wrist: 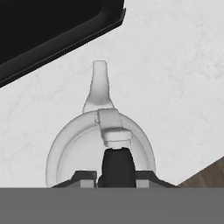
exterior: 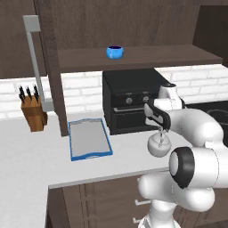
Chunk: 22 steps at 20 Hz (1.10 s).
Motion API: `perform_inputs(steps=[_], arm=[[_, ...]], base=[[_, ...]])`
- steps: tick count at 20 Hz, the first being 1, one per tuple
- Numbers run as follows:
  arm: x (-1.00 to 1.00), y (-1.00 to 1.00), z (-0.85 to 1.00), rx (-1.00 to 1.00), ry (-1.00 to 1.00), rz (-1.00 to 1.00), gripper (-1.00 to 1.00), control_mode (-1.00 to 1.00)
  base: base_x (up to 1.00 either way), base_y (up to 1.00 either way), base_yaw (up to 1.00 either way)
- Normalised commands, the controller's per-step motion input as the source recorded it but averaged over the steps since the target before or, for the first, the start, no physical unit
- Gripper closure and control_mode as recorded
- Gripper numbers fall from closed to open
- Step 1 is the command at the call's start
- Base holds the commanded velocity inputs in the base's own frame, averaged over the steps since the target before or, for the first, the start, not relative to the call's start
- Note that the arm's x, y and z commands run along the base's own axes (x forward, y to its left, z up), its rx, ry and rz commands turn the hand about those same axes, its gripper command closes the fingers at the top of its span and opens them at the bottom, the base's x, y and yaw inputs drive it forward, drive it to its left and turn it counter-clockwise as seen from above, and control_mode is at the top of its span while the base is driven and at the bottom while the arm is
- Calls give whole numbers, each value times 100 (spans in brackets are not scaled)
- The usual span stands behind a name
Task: Pick the kettle from the counter and place it on the tray. Then pick the mug from the cabinet and place it on the tray. Then close the cabinet doors.
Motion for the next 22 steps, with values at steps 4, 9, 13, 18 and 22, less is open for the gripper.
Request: perform_inputs(steps=[4,9,13,18,22], arm=[[-28,1,-2,0,0,5,100,-100],[-44,12,25,1,-9,4,100,-100],[-40,41,49,-2,-16,5,100,-100],[-29,75,31,-6,-9,6,100,-100],[-3,91,31,-1,0,1,100,-100]], base=[[0,0,0],[0,0,0],[0,0,0],[0,0,0],[0,0,0]])
